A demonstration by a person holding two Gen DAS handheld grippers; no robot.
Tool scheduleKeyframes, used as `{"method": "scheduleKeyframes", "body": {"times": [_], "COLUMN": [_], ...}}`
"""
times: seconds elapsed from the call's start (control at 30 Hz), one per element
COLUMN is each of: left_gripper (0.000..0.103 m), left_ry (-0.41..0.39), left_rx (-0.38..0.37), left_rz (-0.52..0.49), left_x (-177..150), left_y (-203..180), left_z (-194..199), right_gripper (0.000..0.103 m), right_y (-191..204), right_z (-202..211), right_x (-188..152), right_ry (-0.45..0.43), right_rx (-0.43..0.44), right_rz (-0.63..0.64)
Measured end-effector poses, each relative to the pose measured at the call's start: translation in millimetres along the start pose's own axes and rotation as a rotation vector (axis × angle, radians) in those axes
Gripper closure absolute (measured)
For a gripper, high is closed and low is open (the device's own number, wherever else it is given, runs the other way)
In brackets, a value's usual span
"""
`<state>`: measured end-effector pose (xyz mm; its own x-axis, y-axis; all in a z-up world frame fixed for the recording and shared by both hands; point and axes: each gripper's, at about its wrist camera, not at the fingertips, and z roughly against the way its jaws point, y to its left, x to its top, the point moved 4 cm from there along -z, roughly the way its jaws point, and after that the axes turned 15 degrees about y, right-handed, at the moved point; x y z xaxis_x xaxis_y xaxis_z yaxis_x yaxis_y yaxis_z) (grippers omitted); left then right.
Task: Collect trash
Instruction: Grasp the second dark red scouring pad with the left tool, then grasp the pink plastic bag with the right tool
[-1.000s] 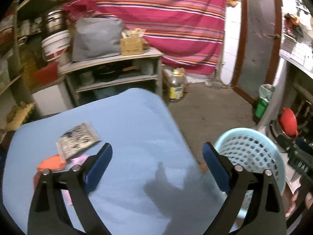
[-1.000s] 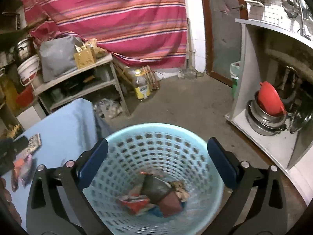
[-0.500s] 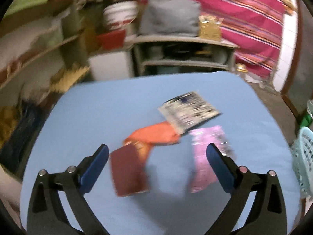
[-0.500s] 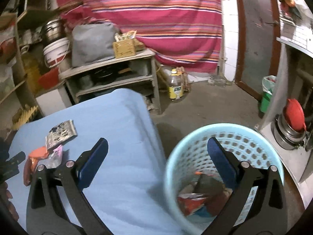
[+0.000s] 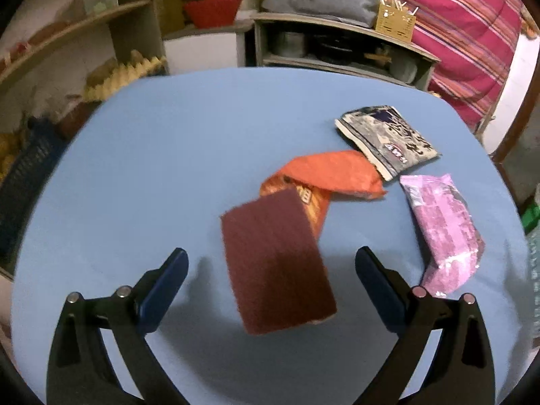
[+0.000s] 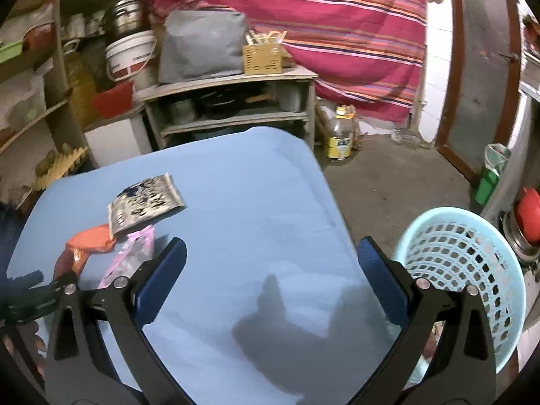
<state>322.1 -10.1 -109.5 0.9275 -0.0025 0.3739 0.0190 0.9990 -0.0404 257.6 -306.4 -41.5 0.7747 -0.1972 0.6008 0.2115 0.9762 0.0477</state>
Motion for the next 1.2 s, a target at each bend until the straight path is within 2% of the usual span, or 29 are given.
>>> {"method": "scheduleKeyframes", "body": {"times": [0.07,0.13,0.17,0.37,0.5,0.6,0.7,0.83,0.93,0.97,1.0,1.03,1.1,1.17,1.2], "left_gripper": [0.011,0.039,0.042,0.043,0.043,0.043,0.043,0.043,0.043,0.043,0.043,0.043,0.043,0.043,0.043], "left_ry": [0.009,0.032,0.047,0.045,0.059,0.008,-0.04,-0.058,-0.047,-0.046,-0.047,-0.05,-0.057,-0.061,-0.061], "left_rx": [-0.02,-0.059,-0.082,-0.126,-0.151,-0.167,-0.149,-0.126,-0.127,-0.128,-0.128,-0.126,-0.122,-0.119,-0.116], "left_rz": [0.006,0.007,0.013,0.01,0.043,0.058,0.06,0.051,0.066,0.073,0.077,0.08,0.083,0.087,0.086], "left_x": [0.0,0.1,0.7,0.3,-0.5,0.3,1.4,1.4,2.4,2.9,3.6,3.3,3.6,3.7,4.0], "left_y": [2.3,4.6,6.8,6.7,16.5,27.2,34.1,41.1,51.4,55.1,58.0,59.5,63.2,65.7,66.0], "left_z": [-1.0,-3.3,-5.4,0.6,12.0,35.3,52.2,56.1,53.2,53.1,53.7,53.9,55.7,56.1,55.7], "right_gripper": [0.004,0.004,0.004,0.004,0.004,0.004,0.004,0.004,0.005,0.012,0.026,0.034,0.056,0.07,0.072], "right_y": [8.8,13.2,14.0,26.2,46.0,70.6,99.2,125.5,134.4,136.0,138.9,141.8,147.7,153.8,154.7], "right_z": [-2.7,-3.8,-3.9,-6.0,-9.0,-18.2,-36.0,-56.9,-73.5,-79.3,-84.9,-88.6,-91.7,-90.6,-89.0], "right_x": [-0.8,-1.6,-2.4,-4.3,-7.5,-12.5,-21.0,-24.3,-22.5,-21.6,-20.5,-19.2,-17.2,-16.1,-15.6], "right_ry": [0.005,0.006,0.007,0.023,0.044,0.082,0.146,0.203,0.258,0.277,0.293,0.304,0.302,0.291,0.283], "right_rx": [-0.007,-0.013,-0.012,0.026,0.073,0.118,0.142,0.157,0.186,0.2,0.217,0.224,0.209,0.218,0.215], "right_rz": [0.026,0.038,0.042,0.038,0.057,0.092,0.134,0.158,0.131,0.117,0.107,0.106,0.127,0.161,0.167]}}
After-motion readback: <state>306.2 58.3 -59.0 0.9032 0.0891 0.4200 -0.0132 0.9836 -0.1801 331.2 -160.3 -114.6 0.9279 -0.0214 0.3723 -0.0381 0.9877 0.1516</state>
